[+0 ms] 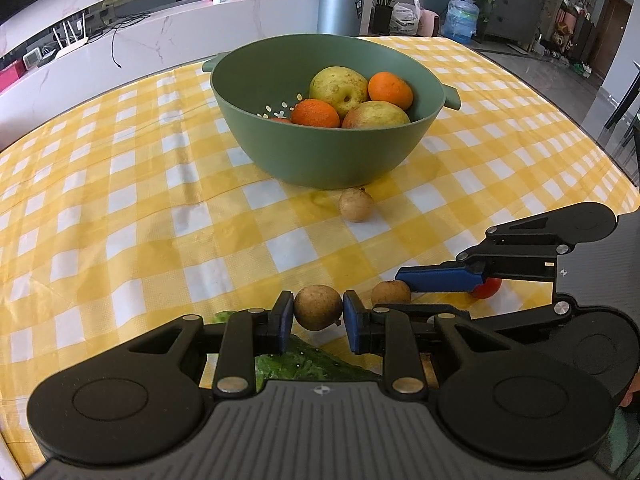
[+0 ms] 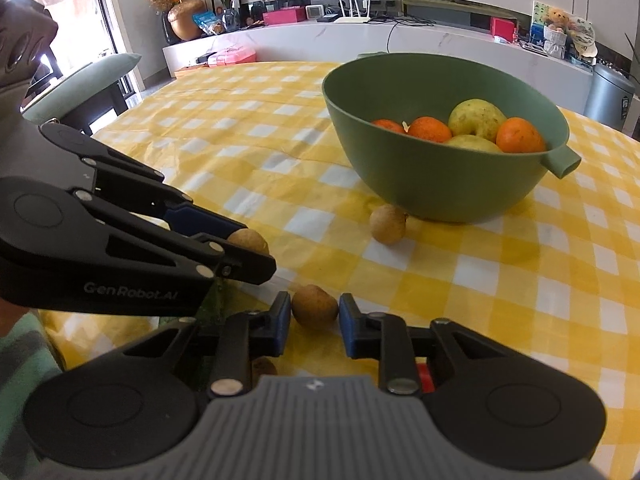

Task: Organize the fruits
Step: 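Carry both kiwis over the green colander and lower them inside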

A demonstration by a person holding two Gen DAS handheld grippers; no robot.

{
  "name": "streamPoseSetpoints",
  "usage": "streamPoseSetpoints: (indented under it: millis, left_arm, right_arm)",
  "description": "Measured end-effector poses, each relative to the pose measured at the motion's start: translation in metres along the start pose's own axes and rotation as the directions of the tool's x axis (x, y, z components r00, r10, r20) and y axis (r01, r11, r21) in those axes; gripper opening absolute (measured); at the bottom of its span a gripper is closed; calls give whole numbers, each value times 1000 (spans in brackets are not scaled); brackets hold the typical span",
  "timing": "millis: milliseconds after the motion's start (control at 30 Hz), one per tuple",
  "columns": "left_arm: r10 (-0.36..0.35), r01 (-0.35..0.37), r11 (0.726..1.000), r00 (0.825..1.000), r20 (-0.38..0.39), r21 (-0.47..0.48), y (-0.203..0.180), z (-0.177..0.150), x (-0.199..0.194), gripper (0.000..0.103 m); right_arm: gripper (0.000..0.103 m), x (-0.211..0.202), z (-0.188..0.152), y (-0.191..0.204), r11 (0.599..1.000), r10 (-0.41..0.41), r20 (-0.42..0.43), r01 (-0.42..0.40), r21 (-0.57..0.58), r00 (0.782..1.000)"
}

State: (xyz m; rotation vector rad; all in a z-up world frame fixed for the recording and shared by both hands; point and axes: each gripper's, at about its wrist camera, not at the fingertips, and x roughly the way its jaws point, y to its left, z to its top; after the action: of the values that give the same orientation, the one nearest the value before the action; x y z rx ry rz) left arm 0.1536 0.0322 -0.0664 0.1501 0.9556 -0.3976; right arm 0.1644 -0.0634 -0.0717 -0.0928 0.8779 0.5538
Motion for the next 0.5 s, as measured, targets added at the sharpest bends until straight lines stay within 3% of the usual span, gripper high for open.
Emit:
streamPoseSetpoints:
  millis: [500]
  left_arm:
    - [32, -30, 999, 996, 83, -27, -1, 9, -19, 29]
  right_arm:
    - [22, -28, 3, -1, 1000, -13, 99, 11, 18, 995]
